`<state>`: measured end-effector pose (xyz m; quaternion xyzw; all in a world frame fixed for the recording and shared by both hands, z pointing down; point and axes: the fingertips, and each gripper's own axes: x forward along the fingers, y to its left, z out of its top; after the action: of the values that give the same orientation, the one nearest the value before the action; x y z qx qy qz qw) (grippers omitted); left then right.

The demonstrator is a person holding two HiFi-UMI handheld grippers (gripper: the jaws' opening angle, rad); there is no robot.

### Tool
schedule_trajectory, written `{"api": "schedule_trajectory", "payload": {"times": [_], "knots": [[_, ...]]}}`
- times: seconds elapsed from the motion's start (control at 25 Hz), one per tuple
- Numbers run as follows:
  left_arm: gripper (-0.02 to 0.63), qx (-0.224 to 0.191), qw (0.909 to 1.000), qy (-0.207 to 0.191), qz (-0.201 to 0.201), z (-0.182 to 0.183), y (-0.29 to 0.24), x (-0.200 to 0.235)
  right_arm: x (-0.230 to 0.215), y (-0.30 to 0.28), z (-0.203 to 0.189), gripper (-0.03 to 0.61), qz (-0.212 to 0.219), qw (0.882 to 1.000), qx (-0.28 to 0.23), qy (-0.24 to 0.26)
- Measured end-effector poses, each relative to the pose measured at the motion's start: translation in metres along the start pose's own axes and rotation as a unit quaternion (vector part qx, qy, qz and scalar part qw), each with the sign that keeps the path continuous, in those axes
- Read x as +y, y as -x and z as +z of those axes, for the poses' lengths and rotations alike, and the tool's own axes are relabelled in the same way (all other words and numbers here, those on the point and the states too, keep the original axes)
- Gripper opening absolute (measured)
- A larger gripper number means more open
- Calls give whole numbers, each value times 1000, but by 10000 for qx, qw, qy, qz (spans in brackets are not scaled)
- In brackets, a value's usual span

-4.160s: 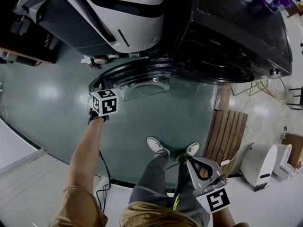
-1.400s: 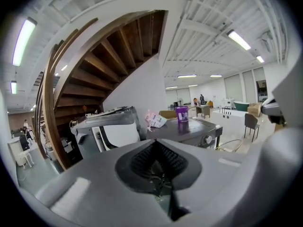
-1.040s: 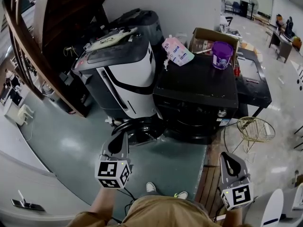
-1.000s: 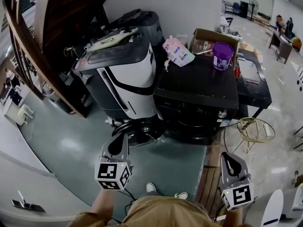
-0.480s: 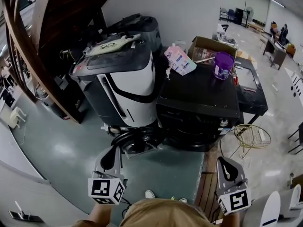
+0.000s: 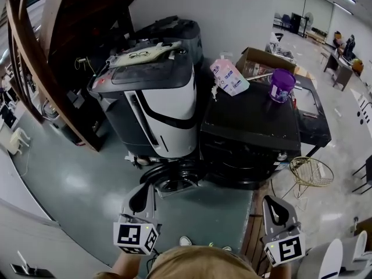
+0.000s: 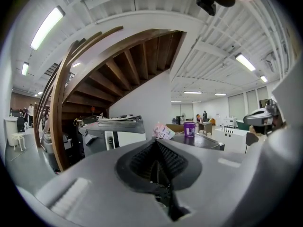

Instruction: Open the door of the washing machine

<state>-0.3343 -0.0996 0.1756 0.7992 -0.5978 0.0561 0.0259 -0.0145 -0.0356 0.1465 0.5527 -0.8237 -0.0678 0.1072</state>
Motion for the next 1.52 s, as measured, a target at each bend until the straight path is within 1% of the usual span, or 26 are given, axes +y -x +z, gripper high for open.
{"api": "schedule_trajectory", "payload": {"times": [0.36, 0.8, 1.16, 1.52], "knots": [[60, -11, 10000, 51, -52, 0, -3, 11, 12, -9, 2, 6, -26, 10000, -20, -18], [60, -20, 9996, 96, -268, 1, -17, -1, 7, 1, -3, 5, -254, 9996, 76, -15], [60, -22, 9996, 130, -260, -3, -18, 1, 10, -1, -2, 5, -258, 9997, -1, -6], [60, -19, 9995, 240, -198, -7, -14, 6, 11, -4, -1, 6, -228, 9997, 36, 46]]}}
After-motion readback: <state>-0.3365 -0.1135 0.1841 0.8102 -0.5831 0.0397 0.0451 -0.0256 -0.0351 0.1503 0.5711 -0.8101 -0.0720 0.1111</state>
